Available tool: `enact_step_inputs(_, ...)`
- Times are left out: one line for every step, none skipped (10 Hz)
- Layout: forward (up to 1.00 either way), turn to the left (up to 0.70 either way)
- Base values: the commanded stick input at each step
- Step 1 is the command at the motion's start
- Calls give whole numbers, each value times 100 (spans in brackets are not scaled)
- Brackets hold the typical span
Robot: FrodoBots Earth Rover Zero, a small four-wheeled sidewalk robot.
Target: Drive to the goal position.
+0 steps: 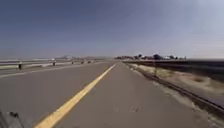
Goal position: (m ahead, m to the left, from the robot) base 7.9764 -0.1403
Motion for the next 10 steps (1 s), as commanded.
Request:
enact_step_inputs(50, 0)
enact_step_inputs(50, 0)
enact_step_inputs(50, 0)
enact_step_inputs(50, 0)
enact_step_inputs(50, 0)
enact_step_inputs(50, 0)
enact_step_inputs(50, 0)
enact_step_inputs(50, 0)
enact_step_inputs(50, 0)
enact_step_inputs(50, 0)
